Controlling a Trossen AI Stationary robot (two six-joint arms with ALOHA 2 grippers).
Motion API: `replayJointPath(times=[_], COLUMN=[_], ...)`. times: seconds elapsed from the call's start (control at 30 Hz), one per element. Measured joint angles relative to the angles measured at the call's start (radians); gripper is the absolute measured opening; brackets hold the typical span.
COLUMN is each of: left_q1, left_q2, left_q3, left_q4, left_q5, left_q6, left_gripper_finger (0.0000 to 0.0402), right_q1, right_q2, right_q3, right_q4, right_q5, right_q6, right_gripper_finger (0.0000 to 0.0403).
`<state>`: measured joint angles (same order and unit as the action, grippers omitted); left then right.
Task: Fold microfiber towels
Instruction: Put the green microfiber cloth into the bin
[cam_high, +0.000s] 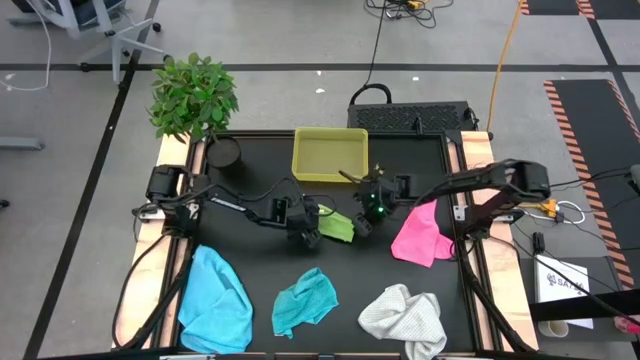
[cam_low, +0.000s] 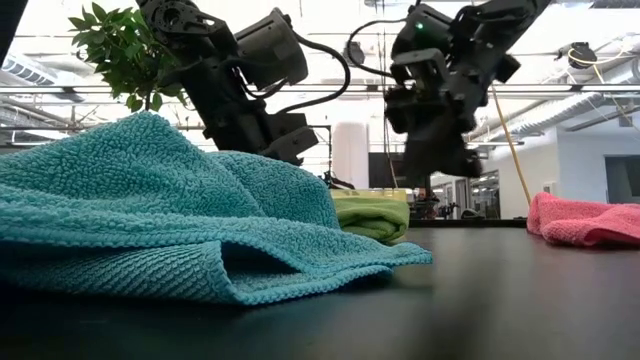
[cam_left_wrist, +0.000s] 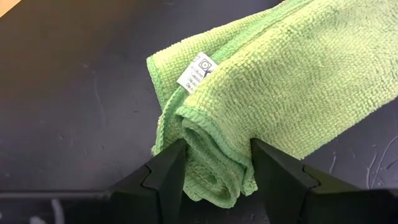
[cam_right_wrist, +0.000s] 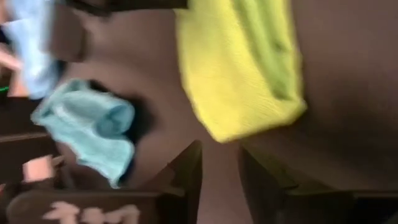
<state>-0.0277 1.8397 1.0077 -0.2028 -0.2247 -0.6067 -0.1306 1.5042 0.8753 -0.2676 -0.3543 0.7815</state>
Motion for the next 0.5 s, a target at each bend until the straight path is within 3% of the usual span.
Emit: replayJointPath(times=[0.3, 0.5], left_q1=[0.001, 0.002], left_q2=[0.0, 0.0], left_q3=[0.0, 0.0], left_q4=[0.001, 0.007], left_q5=[0.0, 0.006], left_q6=[0.015, 0.022], left_gripper_finger=[0.0181, 0.0181], right_q1=[0.032, 0.035], right_q2=[0.032, 0.1], right_q3=[0.0, -0.001], right_q4=[0.019, 0.036], right_q5=[0.118, 0.119], right_q6=[0.12, 0.153], right_gripper_finger=[0.0159, 0.0195])
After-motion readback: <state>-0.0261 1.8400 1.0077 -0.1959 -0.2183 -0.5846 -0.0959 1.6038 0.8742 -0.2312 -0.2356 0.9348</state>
